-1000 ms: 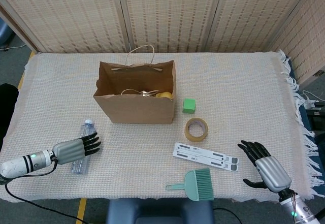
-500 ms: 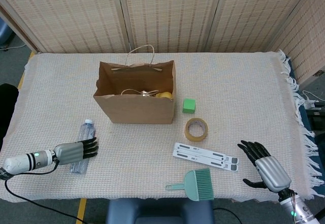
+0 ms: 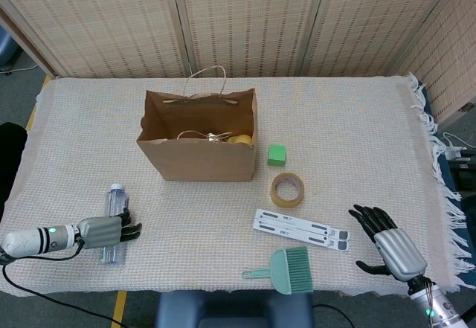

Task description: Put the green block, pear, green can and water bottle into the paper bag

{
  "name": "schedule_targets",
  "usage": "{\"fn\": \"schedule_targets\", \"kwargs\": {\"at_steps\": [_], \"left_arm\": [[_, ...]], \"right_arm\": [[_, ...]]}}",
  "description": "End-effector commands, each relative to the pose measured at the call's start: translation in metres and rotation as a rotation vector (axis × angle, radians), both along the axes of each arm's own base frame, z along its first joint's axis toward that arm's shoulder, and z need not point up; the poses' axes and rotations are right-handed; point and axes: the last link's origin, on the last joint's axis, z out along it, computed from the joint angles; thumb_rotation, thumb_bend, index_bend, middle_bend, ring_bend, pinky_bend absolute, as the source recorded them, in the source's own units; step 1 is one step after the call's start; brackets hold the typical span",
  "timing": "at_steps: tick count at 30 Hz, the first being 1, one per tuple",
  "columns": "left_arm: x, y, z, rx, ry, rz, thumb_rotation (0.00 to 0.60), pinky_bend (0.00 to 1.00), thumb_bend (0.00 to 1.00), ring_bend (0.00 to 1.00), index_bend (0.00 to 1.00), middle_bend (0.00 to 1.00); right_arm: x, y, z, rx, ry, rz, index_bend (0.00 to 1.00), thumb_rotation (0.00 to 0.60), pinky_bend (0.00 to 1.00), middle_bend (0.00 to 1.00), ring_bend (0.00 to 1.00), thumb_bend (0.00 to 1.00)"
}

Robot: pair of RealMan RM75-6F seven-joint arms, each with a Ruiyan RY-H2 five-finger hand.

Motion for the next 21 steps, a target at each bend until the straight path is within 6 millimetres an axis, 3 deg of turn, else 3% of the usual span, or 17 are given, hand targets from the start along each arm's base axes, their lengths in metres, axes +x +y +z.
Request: {"fn": "schedule_targets", "kwargs": {"at_steps": [1,11,21], "left_arm": [[0.000,-0.002,0.015,0.040,-0.036,0.021,0.600,0.72,0.68,0.58,0.62,0.63],[0.007,0.005,0.082,0.315,-0.235,0.080,0.600,0.72,0.68,0.58,0.62,0.63],[0.041,0.031,0.128,0.589,-0.572,0.135,0.600,0.72,0.68,0.58,0.62,0.63]], "right_arm": [[0.000,0.000,0.001,-0.002,-0.001,0.000,0.00,0.600,0.01,0.00,0.00,0.07],[0.001,0.001,0.000,-0.002,0.000,0.009,0.00,0.600,0.01,0.00,0.00,0.07],[0.001,0.001,0.000,-0.011,0.008,0.015,0.00,0.600,0.01,0.00,0.00,0.07]]}}
